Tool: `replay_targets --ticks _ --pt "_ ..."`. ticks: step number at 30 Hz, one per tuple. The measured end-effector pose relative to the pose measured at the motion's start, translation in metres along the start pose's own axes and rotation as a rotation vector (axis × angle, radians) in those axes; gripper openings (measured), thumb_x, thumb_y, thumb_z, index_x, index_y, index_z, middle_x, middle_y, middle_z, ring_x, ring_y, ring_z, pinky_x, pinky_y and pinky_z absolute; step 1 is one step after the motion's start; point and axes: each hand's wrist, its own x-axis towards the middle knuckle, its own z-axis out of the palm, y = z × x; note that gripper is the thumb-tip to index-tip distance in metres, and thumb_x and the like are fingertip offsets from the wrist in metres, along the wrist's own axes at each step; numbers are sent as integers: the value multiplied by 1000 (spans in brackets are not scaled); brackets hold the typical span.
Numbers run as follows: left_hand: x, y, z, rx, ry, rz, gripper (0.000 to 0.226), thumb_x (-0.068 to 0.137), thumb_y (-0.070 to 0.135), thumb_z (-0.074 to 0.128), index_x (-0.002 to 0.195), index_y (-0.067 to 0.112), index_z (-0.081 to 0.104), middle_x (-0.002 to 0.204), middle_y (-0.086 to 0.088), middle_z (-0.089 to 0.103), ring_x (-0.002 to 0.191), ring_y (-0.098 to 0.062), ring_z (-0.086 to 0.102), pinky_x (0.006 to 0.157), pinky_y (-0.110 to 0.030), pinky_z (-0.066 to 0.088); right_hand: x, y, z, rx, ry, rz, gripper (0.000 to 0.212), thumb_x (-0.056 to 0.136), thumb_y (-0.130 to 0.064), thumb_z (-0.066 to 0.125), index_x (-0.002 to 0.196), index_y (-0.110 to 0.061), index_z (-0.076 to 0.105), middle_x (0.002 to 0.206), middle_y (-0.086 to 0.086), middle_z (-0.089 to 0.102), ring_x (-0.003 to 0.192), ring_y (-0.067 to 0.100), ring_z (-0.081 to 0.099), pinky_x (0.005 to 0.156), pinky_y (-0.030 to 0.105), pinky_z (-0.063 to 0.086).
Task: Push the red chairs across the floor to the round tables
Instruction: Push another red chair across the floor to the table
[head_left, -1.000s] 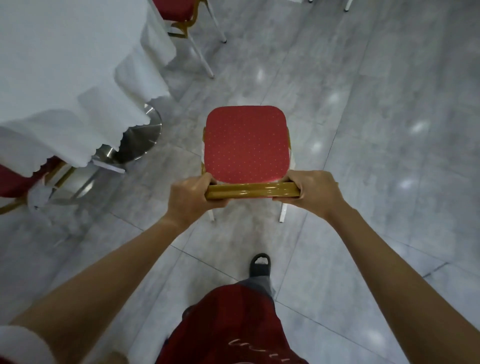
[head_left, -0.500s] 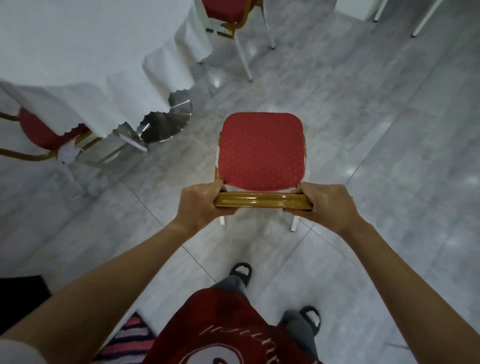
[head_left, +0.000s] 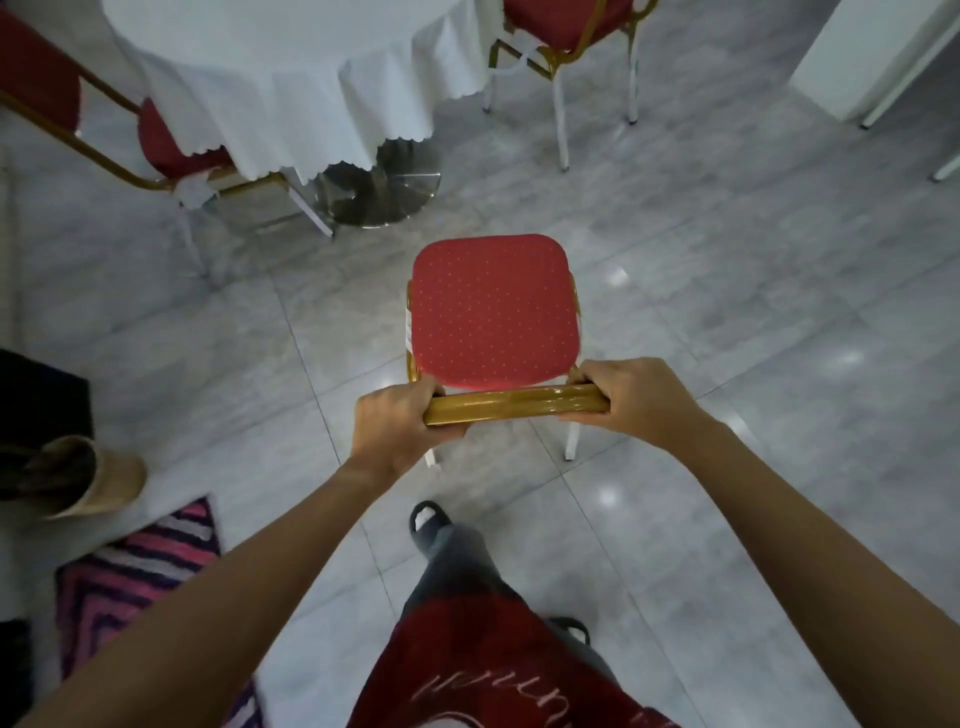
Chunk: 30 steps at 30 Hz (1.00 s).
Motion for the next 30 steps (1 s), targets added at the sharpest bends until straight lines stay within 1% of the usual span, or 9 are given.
replay_targets --ticks 4,7,11,13,16,20,23,28,30 --pt "-16 35 8 33 27 -34 39 63 51 80 70 17 63 53 5 64 42 -13 57 45 -18 36 -15 22 -11 -39 -115 -43 42 77 -49 67 94 -10 64 72 3 70 57 18 62 59 32 55" --pt "-17 63 14 23 54 -65 40 64 50 79 72 14 65 54 3 65 42 -15 58 45 -19 42 -22 46 -20 -44 -130 -72 39 76 -48 68 90 -12 62 67 2 68 54 16 59 56 31 54" --pt "-8 102 27 -1 51 -107 43 73 54 71 83 12 67 65 0 70 51 -18 64 51 -30 55 -31 84 -34 -74 -128 -67 37 74 -50 69 83 -15 60 62 -1 65 50 14 56 48 20 40" --pt "-4 121 33 -27 51 -111 43 74 53 70 84 11 67 68 0 71 53 -17 64 52 -32 56 -35 102 -42 -77 -132 -56 36 73 -51 69 81 -17 59 62 -2 64 50 14 55 47 17 32" --pt "3 145 45 -45 62 -128 41 73 51 72 83 12 66 67 1 70 52 -16 63 50 -31 55 -41 128 -52 -70 -114 -47 34 71 -48 73 79 -17 59 62 -3 64 50 11 50 47 16 30" --pt "9 171 58 -44 85 -165 40 73 51 72 85 13 67 68 1 70 53 -15 63 51 -31 55 -46 156 -59 -58 -60 -119 34 67 -43 78 77 -16 60 62 -4 64 48 7 47 48 6 22" --pt "12 188 61 -52 85 -183 39 74 51 71 88 15 68 70 2 71 55 -15 64 53 -32 56 -49 170 -65 -47 -44 -153 35 65 -42 80 77 -15 60 61 -4 64 49 5 44 47 7 24" --pt "13 205 67 19 121 -284 41 68 55 73 85 18 67 65 3 70 54 -17 63 51 -31 53 -50 180 -74 51 -134 -212 37 68 -47 76 82 -16 61 65 -2 66 53 10 53 51 27 49" --pt "14 205 68 45 168 -294 42 63 52 78 79 15 66 59 2 68 49 -20 62 47 -29 50 -49 182 -76 114 -164 -210 39 66 -51 75 83 -17 64 65 -4 67 54 11 57 53 23 46"
